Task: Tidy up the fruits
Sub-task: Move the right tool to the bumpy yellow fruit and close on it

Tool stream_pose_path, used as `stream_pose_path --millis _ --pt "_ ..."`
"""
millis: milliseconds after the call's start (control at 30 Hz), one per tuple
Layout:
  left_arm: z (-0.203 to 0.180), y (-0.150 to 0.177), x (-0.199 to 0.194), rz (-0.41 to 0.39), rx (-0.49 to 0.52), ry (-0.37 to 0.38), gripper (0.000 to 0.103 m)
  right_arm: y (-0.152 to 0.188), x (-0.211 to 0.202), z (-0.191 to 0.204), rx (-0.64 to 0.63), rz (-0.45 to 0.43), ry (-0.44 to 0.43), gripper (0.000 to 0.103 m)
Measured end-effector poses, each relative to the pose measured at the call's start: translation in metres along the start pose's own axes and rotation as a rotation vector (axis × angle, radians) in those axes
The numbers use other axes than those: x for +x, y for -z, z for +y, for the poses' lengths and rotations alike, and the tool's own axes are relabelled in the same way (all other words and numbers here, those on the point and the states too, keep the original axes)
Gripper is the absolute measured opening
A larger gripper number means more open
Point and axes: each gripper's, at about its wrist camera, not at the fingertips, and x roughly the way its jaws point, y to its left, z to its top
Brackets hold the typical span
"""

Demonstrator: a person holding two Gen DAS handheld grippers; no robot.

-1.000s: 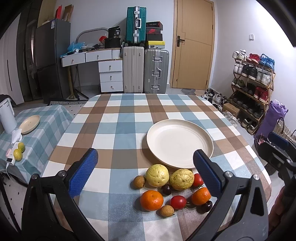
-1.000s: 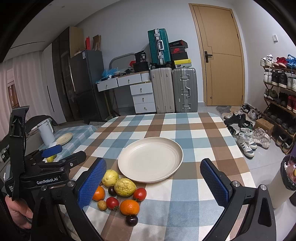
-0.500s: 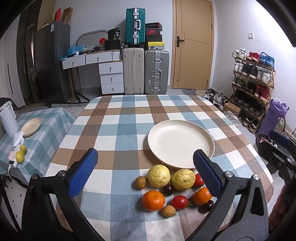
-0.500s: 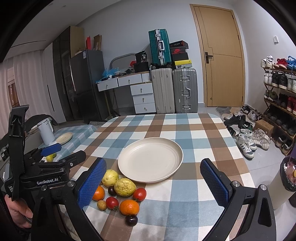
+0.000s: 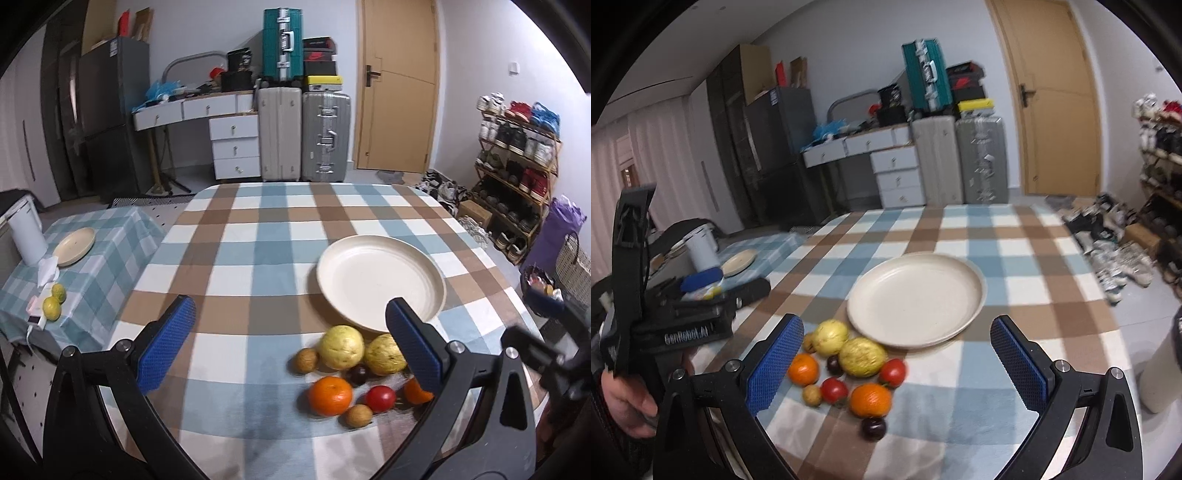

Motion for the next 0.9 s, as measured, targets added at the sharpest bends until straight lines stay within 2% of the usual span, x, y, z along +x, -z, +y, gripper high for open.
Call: stream_pose_path --millis 267,433,600,900 --pt "0.032 -0.011 -0.010 -0.007 -0.036 -0.006 0.103 0.009 0.040 0.020 -0.031 0.123 -0.111 0.103" --pt "0.053 -0.017 -0.013 -0.001 -0.104 0.015 0.103 0.014 0.075 0.030 -0.016 0.212 -0.160 0.103" --pt "0.063 -0.019 -0.012 0.015 -0.140 0.032 0.103 0.018 0.102 0.038 -0.045 0.266 -0.144 0.103" --pt "0.057 -0.019 -0.009 0.023 -0.129 0.054 0.103 0.022 0.130 0.038 -0.075 0.323 -0.121 0.101"
